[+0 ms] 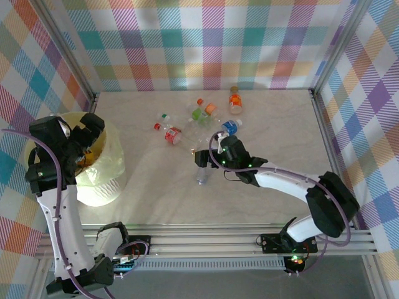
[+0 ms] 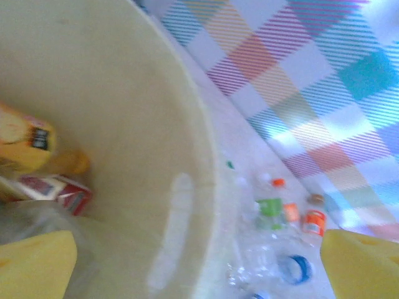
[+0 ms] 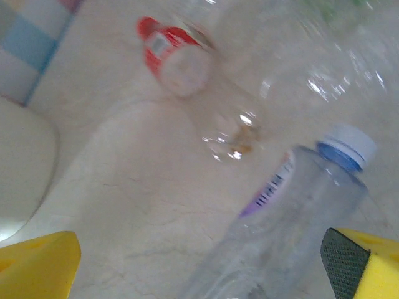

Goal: Put the plastic bottles in the bin

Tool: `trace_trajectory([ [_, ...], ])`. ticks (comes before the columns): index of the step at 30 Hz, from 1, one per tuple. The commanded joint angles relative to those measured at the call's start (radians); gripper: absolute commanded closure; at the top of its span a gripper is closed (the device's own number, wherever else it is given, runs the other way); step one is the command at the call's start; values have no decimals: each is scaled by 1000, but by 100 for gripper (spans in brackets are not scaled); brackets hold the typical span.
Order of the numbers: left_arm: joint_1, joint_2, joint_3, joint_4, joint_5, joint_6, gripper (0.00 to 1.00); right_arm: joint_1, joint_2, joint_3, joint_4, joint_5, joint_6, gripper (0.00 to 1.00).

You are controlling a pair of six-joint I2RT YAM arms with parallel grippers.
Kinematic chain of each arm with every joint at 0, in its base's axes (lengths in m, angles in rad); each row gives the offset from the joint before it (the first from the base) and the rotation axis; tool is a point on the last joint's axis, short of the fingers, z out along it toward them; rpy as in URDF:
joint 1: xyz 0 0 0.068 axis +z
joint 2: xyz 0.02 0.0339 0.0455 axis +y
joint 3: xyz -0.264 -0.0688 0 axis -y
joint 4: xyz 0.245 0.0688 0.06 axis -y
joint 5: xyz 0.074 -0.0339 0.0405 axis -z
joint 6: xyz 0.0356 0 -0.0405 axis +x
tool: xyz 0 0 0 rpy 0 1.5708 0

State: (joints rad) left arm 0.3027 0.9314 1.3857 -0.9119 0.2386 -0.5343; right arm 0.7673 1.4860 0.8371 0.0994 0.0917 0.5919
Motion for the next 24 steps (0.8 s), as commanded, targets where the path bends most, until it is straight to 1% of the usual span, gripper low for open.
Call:
trace_trajectory([
  [1,-41,-32,-32,109,152,-3,0,6,50,71,-165,74,188,0],
  [5,-88,-44,-67,183,222,-23,0,6,91,91,-220,59,274,0],
  [8,-143,-38,-92,222,228,-45,0,16,111,93,-237,41,285,0],
  [11,-221,-25,-127,286,195,-83,0,26,144,126,-286,18,242,0],
  [13,-291,-2,-132,315,174,-91,0,36,172,163,-346,16,218,0],
  [18,-436,61,-99,315,79,-66,0,68,227,223,-398,8,194,1],
  [21,-484,89,-101,338,48,-64,0,85,270,253,-430,25,194,3],
  [24,-517,123,-96,341,40,-59,0,114,306,276,-485,114,184,7],
])
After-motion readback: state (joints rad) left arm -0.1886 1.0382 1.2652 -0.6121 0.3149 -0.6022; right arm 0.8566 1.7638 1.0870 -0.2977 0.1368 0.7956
